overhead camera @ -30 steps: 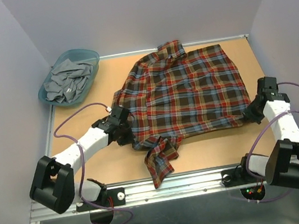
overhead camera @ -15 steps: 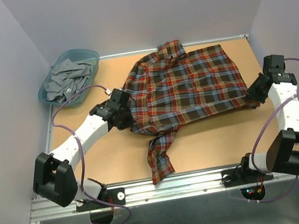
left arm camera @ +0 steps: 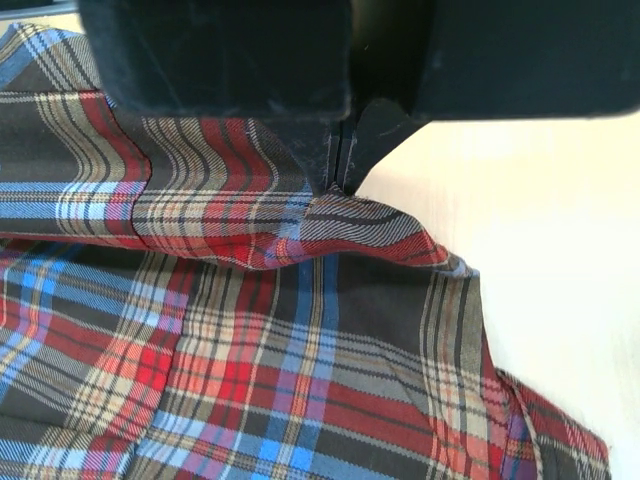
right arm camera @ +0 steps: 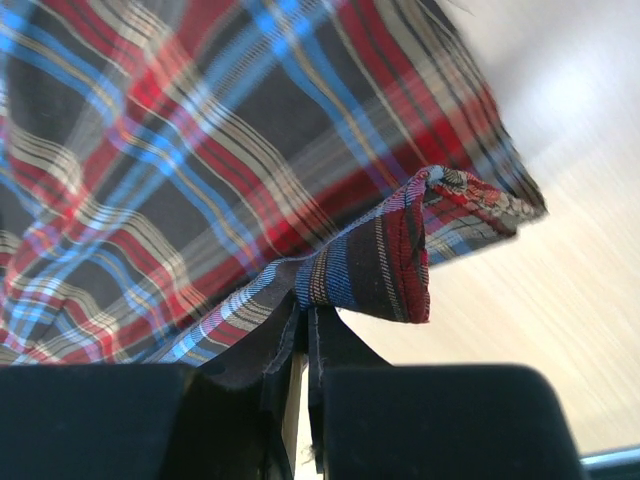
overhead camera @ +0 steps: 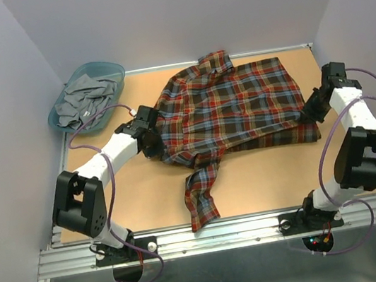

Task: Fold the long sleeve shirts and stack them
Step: Fold the shirt

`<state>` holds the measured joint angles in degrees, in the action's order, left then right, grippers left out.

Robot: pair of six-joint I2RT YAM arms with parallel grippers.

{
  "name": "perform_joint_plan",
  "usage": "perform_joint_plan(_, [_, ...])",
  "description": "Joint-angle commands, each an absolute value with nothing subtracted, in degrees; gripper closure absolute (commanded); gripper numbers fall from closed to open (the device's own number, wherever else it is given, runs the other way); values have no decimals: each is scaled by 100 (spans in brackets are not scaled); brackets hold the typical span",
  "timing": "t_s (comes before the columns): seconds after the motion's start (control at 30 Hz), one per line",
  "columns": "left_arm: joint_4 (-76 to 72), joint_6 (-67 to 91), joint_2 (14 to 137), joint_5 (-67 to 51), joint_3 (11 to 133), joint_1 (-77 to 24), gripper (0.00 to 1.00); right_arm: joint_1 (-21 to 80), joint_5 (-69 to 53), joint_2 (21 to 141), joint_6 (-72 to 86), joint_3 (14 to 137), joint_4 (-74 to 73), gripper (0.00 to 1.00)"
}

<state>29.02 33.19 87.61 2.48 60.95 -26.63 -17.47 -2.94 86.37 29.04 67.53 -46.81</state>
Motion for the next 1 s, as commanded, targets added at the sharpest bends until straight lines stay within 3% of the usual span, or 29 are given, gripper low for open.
perform_joint_plan(0.0, [2866, 3006, 8911, 483, 6398, -2426, 100, -1670, -185, 8893, 2733, 7478, -4166, 92])
perform_joint_plan(0.73, [2540, 2874, 9879, 360, 6786, -2066, 97, -1125, -88, 10977, 2690, 8850, -4008, 83])
perform_joint_plan(0.9, [2443, 2883, 9844, 360, 6759, -1925, 85, -1099, 148, 11136, 2707, 9017, -4017, 66])
perform_joint_plan(0.97, [2426, 2857, 9818, 352, 6873, -1872, 73, -1099, 342, 11075, 2707, 9070, -4017, 55])
